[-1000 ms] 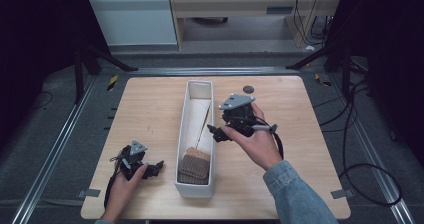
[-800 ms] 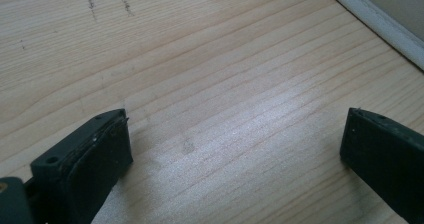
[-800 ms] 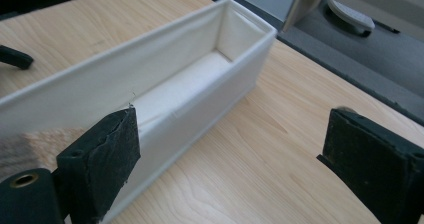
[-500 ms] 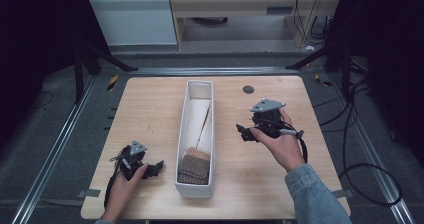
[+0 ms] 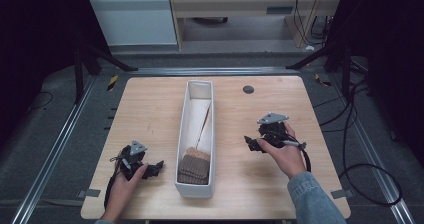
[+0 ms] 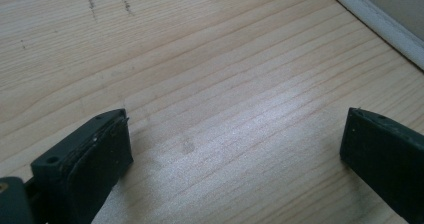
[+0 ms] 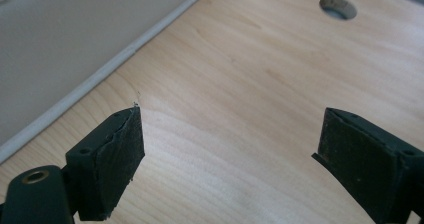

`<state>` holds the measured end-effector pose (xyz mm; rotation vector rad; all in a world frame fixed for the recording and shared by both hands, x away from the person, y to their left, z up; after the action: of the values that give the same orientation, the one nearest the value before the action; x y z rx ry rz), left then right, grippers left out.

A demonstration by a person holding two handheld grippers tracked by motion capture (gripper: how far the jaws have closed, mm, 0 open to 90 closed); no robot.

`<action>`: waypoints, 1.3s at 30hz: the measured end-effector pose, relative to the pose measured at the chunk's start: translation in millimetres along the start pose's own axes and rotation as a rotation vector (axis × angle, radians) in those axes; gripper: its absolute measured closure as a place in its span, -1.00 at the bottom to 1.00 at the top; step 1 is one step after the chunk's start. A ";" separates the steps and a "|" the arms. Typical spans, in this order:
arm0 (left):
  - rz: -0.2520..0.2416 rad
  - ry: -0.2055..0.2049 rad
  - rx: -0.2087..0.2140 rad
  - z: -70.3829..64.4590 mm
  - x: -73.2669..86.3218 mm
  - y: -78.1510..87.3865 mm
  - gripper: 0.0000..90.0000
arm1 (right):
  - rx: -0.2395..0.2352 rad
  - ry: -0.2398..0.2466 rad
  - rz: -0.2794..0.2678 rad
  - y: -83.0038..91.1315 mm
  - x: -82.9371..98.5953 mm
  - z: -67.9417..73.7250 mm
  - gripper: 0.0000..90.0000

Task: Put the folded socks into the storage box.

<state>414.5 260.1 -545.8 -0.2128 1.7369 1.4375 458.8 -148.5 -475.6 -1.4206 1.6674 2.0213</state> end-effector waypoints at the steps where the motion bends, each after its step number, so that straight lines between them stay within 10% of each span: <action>1: 0.000 0.000 0.000 0.0 0.0 0.0 -1.00 | -0.002 -0.006 0.005 -2.3 3.7 0.6 -0.74; 12: 0.001 -0.001 0.000 -0.4 0.2 0.2 -1.00 | -0.035 -0.025 0.046 -22.1 33.4 10.2 -0.74; 26: 0.002 -0.003 0.001 -0.5 0.3 0.3 -1.00 | 0.060 -0.159 0.021 -35.8 47.8 -27.5 -0.76; 39: 0.003 -0.003 0.000 -0.6 0.4 0.4 -1.00 | 0.086 -0.185 0.044 -45.1 58.6 -31.9 -0.85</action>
<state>413.7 259.8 -545.7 -0.2077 1.7357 1.4388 473.9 -183.2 -546.7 -1.1414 1.6975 2.0083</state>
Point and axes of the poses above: each handheld gripper's, and its own axes: y roughly backward along the jaws, x roughly out of its underside, z roughly to its left, the point moved 5 cm from there along -y, roughly forward along the jaws, and after that the axes turned 2 degrees about z, right-handed, at the moved point
